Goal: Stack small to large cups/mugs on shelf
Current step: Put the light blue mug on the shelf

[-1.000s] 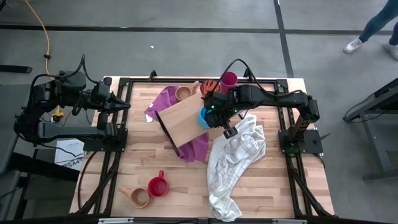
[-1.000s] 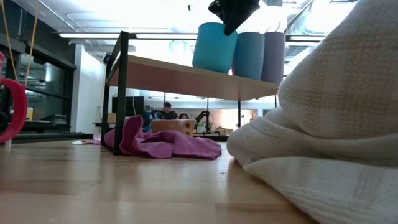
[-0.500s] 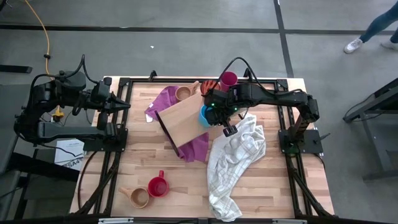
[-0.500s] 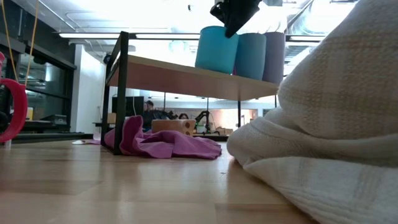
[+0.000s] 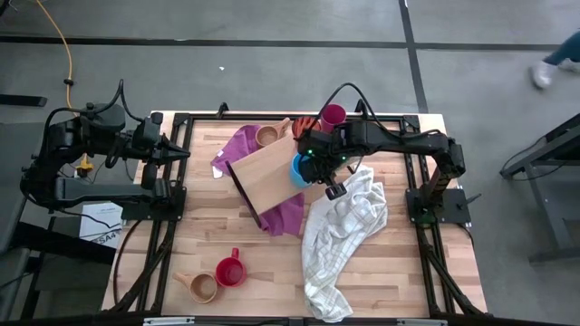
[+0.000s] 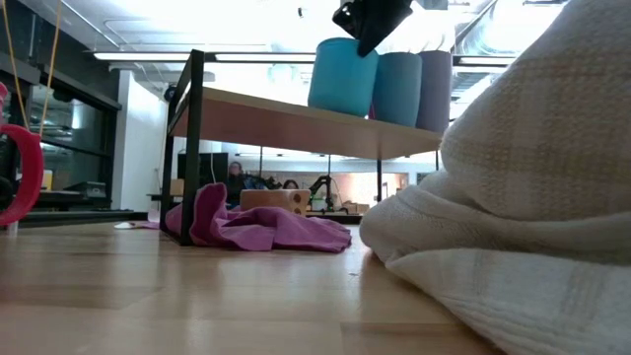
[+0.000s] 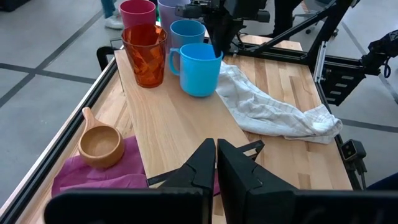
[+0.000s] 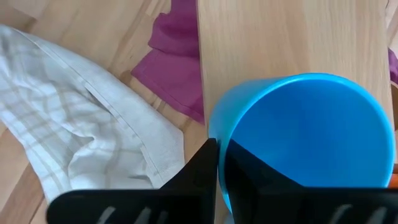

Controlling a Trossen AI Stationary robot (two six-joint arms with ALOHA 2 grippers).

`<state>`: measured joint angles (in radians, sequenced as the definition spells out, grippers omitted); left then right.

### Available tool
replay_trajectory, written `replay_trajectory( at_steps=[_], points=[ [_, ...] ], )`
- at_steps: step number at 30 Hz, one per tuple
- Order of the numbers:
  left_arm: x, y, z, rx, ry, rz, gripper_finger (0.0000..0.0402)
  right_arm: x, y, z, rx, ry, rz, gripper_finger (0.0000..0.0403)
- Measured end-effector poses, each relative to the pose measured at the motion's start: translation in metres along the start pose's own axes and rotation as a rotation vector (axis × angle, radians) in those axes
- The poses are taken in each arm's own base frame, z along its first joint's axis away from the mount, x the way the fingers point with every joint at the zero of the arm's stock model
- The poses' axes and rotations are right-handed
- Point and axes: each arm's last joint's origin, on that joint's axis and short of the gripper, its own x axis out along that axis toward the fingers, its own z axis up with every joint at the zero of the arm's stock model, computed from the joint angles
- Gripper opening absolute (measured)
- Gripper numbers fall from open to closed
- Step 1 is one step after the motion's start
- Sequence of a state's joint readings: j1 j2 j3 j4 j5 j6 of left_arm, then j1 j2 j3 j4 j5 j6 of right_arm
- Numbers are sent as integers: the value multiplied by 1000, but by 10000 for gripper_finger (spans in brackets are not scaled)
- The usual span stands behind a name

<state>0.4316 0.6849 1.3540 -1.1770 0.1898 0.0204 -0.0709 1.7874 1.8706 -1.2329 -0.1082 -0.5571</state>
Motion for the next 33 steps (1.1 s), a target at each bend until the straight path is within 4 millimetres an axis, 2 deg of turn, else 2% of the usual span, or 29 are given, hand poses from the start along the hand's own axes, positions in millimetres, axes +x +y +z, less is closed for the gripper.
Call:
replay_trajectory(
  at_steps=[14,23,33],
  points=[
    [0,0,0,0,0,0,5,0,-1,2,-2,-34,9,15],
    [0,0,0,0,0,0,5,0,-2,3,-3,-36,-8,57],
    [0,0,0,0,0,0,5,0,-4,4,-1,-49,-22,59]
  ],
)
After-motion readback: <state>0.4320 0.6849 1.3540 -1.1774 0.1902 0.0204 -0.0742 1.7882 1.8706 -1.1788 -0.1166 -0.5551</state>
